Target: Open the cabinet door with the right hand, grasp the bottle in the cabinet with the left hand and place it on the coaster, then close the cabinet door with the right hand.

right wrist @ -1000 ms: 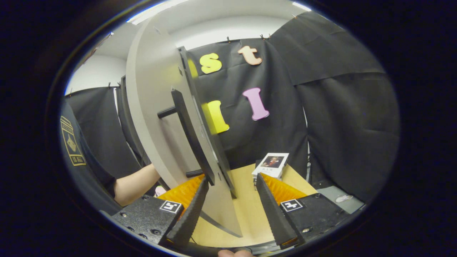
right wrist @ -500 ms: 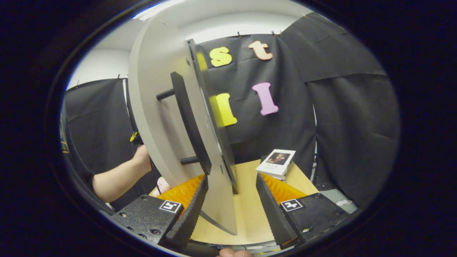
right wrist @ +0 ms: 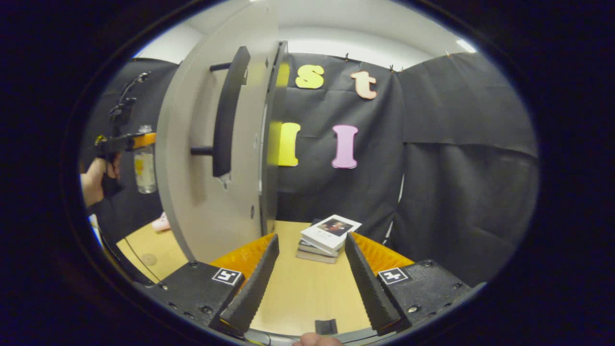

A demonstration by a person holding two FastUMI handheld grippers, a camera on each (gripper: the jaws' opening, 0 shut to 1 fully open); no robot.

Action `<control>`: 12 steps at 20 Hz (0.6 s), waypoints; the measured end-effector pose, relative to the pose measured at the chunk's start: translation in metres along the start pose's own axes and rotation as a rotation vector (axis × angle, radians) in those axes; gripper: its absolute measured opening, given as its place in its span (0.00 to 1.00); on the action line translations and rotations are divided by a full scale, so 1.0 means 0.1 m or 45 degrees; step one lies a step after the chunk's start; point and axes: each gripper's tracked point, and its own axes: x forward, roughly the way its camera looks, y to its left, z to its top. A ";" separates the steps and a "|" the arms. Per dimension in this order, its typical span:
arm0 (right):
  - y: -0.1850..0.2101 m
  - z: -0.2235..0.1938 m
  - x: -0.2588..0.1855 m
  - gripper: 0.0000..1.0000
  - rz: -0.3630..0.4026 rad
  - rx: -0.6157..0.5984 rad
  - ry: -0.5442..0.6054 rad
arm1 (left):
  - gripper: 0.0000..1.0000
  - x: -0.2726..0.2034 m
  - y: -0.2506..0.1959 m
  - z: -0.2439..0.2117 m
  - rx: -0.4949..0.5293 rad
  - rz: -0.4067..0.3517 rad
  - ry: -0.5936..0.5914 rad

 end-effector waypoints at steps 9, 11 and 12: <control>-0.64 -1.81 -0.09 0.88 -0.387 0.462 0.665 | 0.39 -0.60 0.75 -1.11 0.039 0.079 0.087; -0.74 -1.91 -0.22 0.89 -0.443 0.382 0.683 | 0.39 -0.69 0.75 -1.54 0.012 0.066 0.125; -0.78 -1.95 -0.26 0.89 -0.471 0.347 0.684 | 0.40 -0.73 0.77 -1.76 0.003 0.068 0.142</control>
